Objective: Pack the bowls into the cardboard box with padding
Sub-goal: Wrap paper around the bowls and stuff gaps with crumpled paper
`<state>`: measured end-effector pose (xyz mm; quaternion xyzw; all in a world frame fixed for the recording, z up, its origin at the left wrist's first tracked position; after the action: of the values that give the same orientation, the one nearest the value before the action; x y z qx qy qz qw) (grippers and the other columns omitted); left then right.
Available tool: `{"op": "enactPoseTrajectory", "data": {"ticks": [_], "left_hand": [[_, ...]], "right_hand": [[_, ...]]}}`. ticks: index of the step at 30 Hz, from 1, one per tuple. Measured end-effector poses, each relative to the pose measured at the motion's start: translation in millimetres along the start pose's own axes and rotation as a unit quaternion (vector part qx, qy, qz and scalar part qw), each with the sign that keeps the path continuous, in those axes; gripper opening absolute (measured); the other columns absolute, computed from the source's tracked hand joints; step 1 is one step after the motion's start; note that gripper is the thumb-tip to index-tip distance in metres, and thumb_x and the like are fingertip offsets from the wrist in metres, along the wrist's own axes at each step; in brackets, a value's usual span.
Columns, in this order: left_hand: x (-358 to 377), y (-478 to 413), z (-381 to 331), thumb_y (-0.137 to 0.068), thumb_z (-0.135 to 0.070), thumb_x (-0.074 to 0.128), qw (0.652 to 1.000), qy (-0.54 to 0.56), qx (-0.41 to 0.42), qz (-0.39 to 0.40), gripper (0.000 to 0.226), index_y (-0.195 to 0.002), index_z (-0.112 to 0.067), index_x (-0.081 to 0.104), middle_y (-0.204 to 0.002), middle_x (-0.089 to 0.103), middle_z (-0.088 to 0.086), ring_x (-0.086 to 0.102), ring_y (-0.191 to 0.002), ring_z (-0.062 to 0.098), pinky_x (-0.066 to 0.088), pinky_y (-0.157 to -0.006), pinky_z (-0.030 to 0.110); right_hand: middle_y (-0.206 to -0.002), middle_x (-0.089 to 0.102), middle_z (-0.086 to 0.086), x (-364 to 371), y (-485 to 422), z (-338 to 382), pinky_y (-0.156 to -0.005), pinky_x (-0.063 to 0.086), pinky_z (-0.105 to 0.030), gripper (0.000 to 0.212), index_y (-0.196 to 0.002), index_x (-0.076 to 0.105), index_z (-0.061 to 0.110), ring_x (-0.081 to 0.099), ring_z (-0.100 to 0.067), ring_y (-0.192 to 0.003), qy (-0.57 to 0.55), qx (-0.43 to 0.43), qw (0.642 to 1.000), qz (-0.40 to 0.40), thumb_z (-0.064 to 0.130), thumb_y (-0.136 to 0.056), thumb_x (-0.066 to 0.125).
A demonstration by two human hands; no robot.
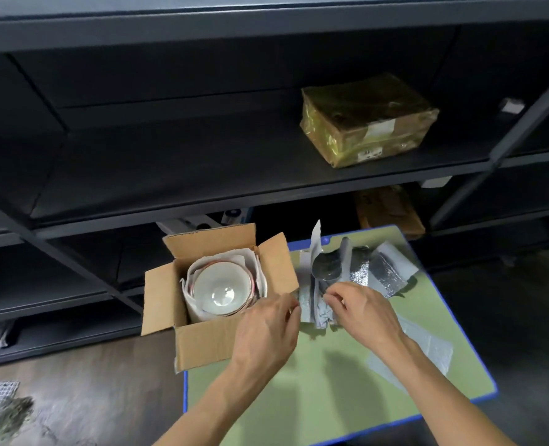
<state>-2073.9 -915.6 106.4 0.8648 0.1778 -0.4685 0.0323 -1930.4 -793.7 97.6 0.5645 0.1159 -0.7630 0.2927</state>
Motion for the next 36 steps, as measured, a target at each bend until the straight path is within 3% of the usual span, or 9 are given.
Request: {"op": "enactPoseTrajectory", "data": {"ticks": [7, 10, 14, 16, 20, 24, 29, 33, 36], "left_hand": [[11, 7, -7, -0.097, -0.040, 0.053, 0.998, 0.010, -0.035, -0.047, 0.019, -0.091, -0.027, 0.065, -0.086, 0.054, -0.011, 0.054, -0.078, 0.014, 0.046, -0.066, 0.030], [7, 8, -4, -0.096, -0.040, 0.056, 0.994, 0.017, -0.064, -0.082, 0.019, -0.092, -0.024, 0.066, -0.086, 0.051, -0.011, 0.052, -0.081, 0.015, 0.046, -0.069, 0.030], [7, 8, -5, -0.096, -0.038, 0.056, 0.992, 0.011, -0.083, -0.096, 0.017, -0.096, -0.024, 0.065, -0.089, 0.058, -0.008, 0.055, -0.083, 0.016, 0.048, -0.070, 0.033], [7, 6, -8, -0.097, -0.036, 0.054, 0.992, 0.010, -0.084, -0.096, 0.015, -0.098, -0.025, 0.064, -0.090, 0.060, -0.008, 0.057, -0.082, 0.017, 0.048, -0.069, 0.035], [14, -6, -19, -0.097, -0.040, 0.048, 0.992, 0.034, -0.091, -0.083, 0.019, -0.102, -0.028, 0.062, -0.089, 0.060, -0.009, 0.057, -0.076, 0.016, 0.049, -0.066, 0.037], [18, -28, -42, -0.098, -0.037, 0.050, 0.992, 0.083, -0.062, -0.076, 0.017, -0.112, -0.031, 0.056, -0.095, 0.060, -0.009, 0.060, -0.077, 0.016, 0.050, -0.070, 0.040], [15, -53, -68, -0.095, -0.037, 0.060, 0.991, 0.120, 0.000, -0.060, 0.059, -0.148, -0.034, 0.035, -0.129, 0.046, -0.008, 0.058, -0.073, 0.009, 0.052, -0.072, 0.034], [14, -62, -74, -0.088, -0.056, 0.062, 0.994, 0.075, 0.079, 0.008, 0.077, -0.154, -0.041, 0.025, -0.151, 0.029, -0.002, 0.040, -0.130, 0.018, 0.039, -0.105, 0.032], [8, -58, -77, -0.088, -0.052, 0.065, 0.993, 0.054, 0.100, 0.026, 0.069, -0.149, -0.034, 0.037, -0.130, 0.043, -0.001, 0.044, -0.116, 0.018, 0.043, -0.097, 0.035]], "right_hand": [[-0.110, 0.072, 0.006, -13, -64, -16, -0.092, 0.051, -0.041, 0.047, -0.117, 0.065, 0.027, 0.064, -0.023, -0.108, -0.131, 0.071, 0.988, 0.048, 0.063, -0.094, 0.045], [-0.110, 0.070, -0.002, -10, -96, -8, -0.085, 0.050, -0.039, 0.058, -0.119, 0.061, 0.022, 0.063, -0.029, -0.108, -0.127, 0.091, 0.986, 0.059, 0.069, -0.092, 0.042], [-0.072, 0.062, -0.005, -1, -113, -7, -0.064, 0.046, -0.037, 0.035, -0.074, 0.053, 0.015, 0.063, -0.034, -0.079, -0.114, 0.082, 0.988, 0.060, 0.041, -0.097, 0.049], [-0.064, 0.056, -0.008, -3, -107, -11, -0.056, 0.040, -0.035, 0.029, -0.068, 0.046, 0.013, 0.057, -0.035, -0.071, -0.101, 0.077, 0.991, 0.047, 0.026, -0.093, 0.047], [-0.064, 0.051, -0.011, -29, -79, -21, -0.054, 0.033, -0.037, 0.026, -0.068, 0.036, 0.012, 0.046, -0.031, -0.061, -0.101, 0.049, 0.994, 0.006, 0.022, -0.089, 0.048], [-0.067, 0.062, -0.009, -49, -53, -39, -0.068, 0.050, -0.040, 0.026, -0.076, 0.046, 0.007, 0.067, -0.017, -0.068, -0.173, -0.005, 0.984, 0.036, 0.027, -0.091, 0.053], [-0.074, 0.066, -0.005, -75, -32, -53, -0.074, 0.054, -0.046, 0.018, -0.085, 0.064, 0.019, 0.064, -0.023, -0.071, -0.217, -0.038, 0.971, 0.095, 0.020, -0.097, 0.050], [-0.079, 0.068, 0.001, -90, -23, -43, -0.075, 0.053, -0.037, 0.030, -0.097, 0.070, 0.029, 0.063, -0.013, -0.067, -0.264, -0.071, 0.953, 0.129, 0.012, -0.101, 0.046], [-0.081, 0.068, 0.009, -89, -22, -36, -0.071, 0.055, -0.033, 0.037, -0.106, 0.067, 0.036, 0.063, -0.006, -0.069, -0.298, -0.086, 0.941, 0.139, 0.007, -0.101, 0.045]]}}
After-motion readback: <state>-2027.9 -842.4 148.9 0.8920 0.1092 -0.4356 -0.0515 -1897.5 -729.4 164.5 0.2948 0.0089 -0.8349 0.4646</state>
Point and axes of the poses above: each hand's wrist, its own y-axis away from the middle knuckle, its own x-axis out of the palm, z = x × y, the point moved 5 cm from there along -y, towards the middle knuckle
